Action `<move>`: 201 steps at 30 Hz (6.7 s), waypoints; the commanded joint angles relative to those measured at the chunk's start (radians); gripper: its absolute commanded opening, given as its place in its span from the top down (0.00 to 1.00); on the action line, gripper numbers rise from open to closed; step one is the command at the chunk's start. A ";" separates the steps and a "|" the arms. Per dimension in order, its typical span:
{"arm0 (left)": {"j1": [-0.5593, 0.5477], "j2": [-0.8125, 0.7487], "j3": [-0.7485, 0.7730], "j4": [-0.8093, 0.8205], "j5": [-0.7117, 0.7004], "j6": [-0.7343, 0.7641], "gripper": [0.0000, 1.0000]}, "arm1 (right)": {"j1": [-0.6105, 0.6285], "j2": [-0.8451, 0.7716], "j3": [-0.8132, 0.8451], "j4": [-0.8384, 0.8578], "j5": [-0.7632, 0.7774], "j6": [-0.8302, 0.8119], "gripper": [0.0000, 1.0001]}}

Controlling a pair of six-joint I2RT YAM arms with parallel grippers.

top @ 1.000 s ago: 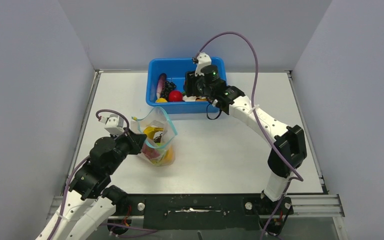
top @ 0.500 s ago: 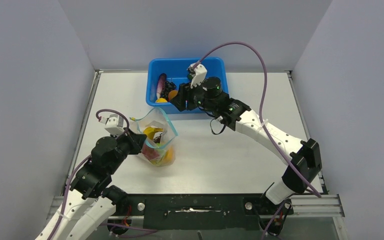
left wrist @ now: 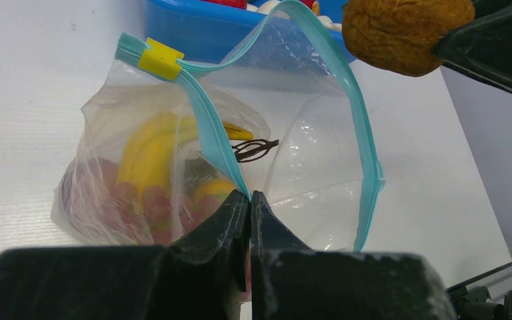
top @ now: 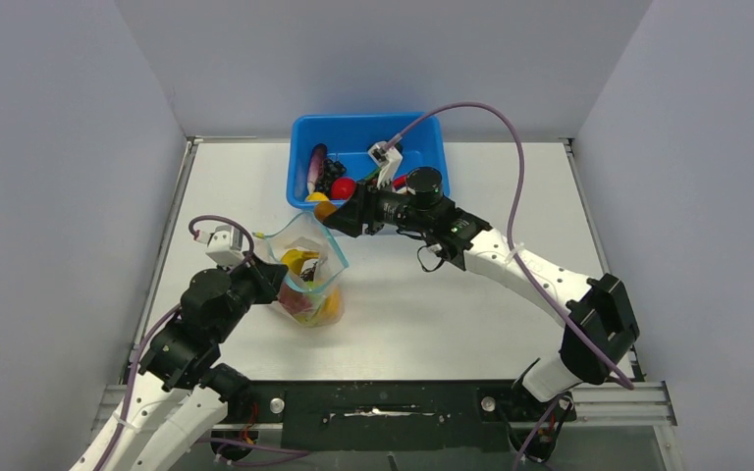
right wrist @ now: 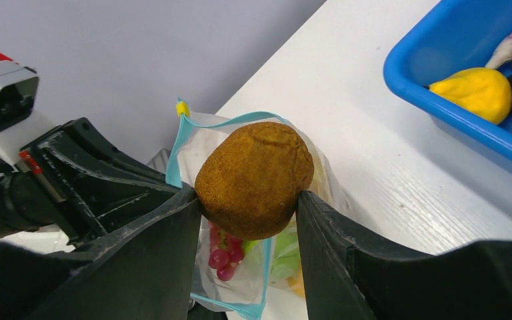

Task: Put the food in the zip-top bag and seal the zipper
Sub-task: Place the fake vegetable in the zipper food storage bag, then zip the zipper food storage bag at the center of the board.

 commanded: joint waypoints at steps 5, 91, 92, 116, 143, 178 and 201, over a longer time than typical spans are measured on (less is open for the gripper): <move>0.005 -0.007 -0.006 0.045 -0.014 -0.006 1.00 | 0.044 -0.050 -0.010 0.134 -0.066 0.063 0.79; 0.005 -0.115 -0.122 0.320 0.479 0.551 0.52 | -0.023 -0.065 0.264 -0.885 0.155 -0.495 1.00; 0.005 -0.107 -0.116 0.307 0.498 0.604 0.50 | -0.029 -0.074 0.254 -0.891 0.156 -0.503 1.00; 0.005 0.034 -0.161 0.397 0.701 0.932 0.83 | -0.075 -0.160 0.168 -0.854 0.104 -0.516 1.00; 0.005 0.001 -0.209 0.468 0.842 0.843 1.00 | 0.150 -0.312 0.047 -0.489 -0.036 -0.917 0.64; 0.007 -0.024 -0.228 0.489 0.874 0.820 1.00 | 0.373 -0.154 0.001 -0.350 0.039 -1.202 0.78; 0.007 -0.050 -0.221 0.474 0.885 0.841 1.00 | 0.355 -0.213 -0.061 -0.379 0.153 -1.210 1.00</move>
